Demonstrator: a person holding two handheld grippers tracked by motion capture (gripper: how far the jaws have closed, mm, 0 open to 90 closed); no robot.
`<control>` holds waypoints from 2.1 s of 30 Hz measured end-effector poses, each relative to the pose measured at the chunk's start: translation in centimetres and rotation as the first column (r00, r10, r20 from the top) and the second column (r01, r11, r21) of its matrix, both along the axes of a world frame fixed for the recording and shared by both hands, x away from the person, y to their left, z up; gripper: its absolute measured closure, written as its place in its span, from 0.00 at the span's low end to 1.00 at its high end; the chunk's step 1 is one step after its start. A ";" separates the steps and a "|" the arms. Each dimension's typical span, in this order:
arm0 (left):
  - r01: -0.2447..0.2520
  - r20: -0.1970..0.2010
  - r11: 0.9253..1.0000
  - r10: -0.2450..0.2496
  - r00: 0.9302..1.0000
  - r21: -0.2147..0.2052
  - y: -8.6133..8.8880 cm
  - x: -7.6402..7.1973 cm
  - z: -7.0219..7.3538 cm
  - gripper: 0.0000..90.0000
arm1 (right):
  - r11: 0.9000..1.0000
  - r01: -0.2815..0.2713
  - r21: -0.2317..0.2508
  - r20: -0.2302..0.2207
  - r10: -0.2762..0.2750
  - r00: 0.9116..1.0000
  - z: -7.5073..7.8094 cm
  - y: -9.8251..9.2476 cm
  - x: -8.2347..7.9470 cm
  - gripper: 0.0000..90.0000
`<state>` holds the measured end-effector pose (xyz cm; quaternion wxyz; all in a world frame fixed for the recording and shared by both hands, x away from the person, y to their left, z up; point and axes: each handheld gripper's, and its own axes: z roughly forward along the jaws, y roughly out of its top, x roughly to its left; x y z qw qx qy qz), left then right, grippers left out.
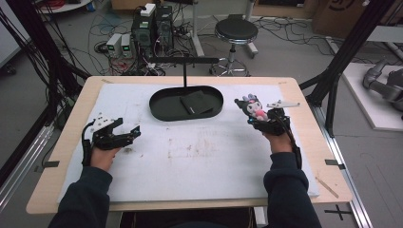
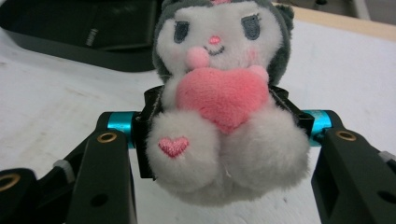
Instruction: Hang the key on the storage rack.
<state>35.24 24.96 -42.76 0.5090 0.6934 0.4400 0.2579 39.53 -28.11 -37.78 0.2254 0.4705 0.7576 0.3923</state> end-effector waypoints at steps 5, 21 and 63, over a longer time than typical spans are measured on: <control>-0.004 0.006 1.000 0.004 1.000 -0.006 0.1 0.0 0.1 0.20 | 0.998 -0.062 -0.003 0.017 0.062 0.998 2.2 1.8 1.1 0.50; -0.007 0.016 1.000 0.007 1.000 -0.021 0.3 0.0 0.1 0.20 | 0.987 -0.158 0.017 0.106 0.156 0.982 7.8 7.9 6.6 0.51; -0.006 0.010 1.000 0.006 1.000 -0.025 0.3 0.0 0.1 0.20 | 0.997 -0.018 -0.081 -0.103 0.010 0.995 1.3 12.3 11.7 0.52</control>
